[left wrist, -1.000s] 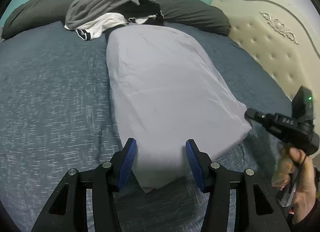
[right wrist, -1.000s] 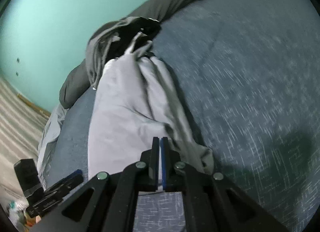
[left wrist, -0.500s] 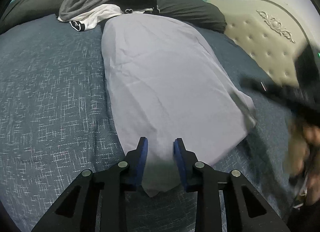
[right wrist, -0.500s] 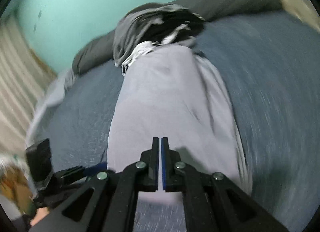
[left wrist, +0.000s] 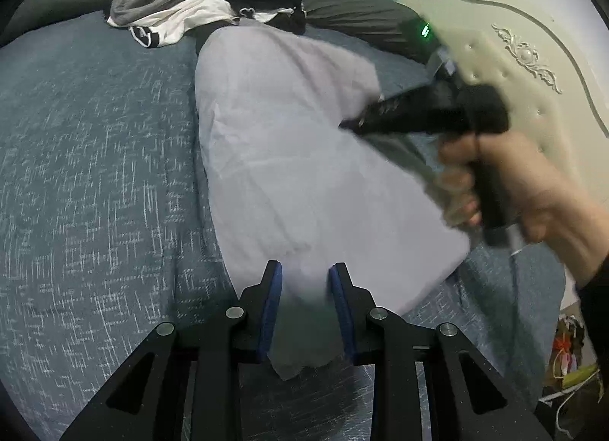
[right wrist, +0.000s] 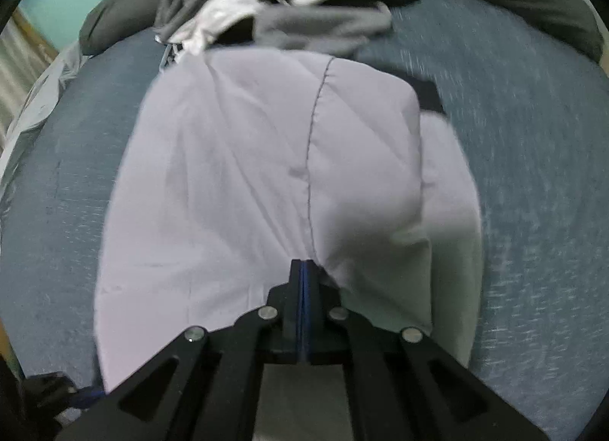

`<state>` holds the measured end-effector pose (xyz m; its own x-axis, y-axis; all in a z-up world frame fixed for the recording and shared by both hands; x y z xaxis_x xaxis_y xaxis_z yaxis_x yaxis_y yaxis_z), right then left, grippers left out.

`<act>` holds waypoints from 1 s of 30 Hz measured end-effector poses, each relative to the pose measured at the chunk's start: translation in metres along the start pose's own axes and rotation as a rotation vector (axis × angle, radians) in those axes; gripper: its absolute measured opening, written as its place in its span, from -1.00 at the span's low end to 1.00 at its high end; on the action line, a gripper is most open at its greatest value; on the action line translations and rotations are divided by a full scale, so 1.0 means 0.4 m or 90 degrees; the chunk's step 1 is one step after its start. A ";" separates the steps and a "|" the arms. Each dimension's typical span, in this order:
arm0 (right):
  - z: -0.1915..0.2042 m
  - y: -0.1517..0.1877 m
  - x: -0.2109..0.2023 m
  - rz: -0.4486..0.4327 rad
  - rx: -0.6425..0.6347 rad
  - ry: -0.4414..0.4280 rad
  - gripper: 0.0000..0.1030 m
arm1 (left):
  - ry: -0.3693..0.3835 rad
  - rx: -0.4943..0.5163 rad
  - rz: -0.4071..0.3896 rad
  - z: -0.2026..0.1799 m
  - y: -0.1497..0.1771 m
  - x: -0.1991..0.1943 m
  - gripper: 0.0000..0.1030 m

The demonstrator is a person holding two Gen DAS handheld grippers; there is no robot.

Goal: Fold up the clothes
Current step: 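Lift the right tool and move it over the folded jacket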

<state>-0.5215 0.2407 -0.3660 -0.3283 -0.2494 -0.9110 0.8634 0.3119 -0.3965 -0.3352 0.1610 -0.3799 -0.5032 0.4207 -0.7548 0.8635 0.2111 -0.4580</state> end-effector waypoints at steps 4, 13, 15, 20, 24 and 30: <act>-0.002 -0.006 0.001 0.007 -0.015 0.006 -1.00 | -0.001 0.005 0.003 -0.011 -0.024 -0.005 -0.47; -0.069 -0.044 -0.098 -0.061 -0.019 0.045 -1.00 | -0.002 0.005 -0.020 -0.020 -0.141 -0.021 -0.47; -0.074 -0.060 -0.086 -0.056 -0.022 0.051 -1.00 | -0.014 0.013 -0.008 -0.025 -0.170 0.007 -0.47; -0.084 -0.067 -0.027 -0.015 -0.028 0.057 -1.00 | -0.050 0.027 0.023 -0.030 -0.187 0.062 -0.50; -0.114 -0.060 0.005 -0.003 -0.002 0.039 -1.00 | -0.056 0.025 0.045 -0.020 -0.173 0.110 -0.52; -0.109 -0.052 -0.073 -0.029 -0.017 0.039 -1.00 | -0.049 0.018 0.036 -0.021 -0.167 0.079 -0.52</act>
<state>-0.5467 0.2813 -0.3361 -0.3903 -0.2076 -0.8970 0.8371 0.3256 -0.4396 -0.4085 0.1675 -0.3694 -0.4555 0.3624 -0.8131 0.8900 0.1634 -0.4257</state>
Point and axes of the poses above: each gripper's, at about its wrist camera, not at the fingertips, and x roughly the way its jaws point, z to its left, y to its underside, the point moved 2 cm from there along x, roughly the way its jaws point, and after that the axes turned 11 degrees about -x, right-handed, at the moved point
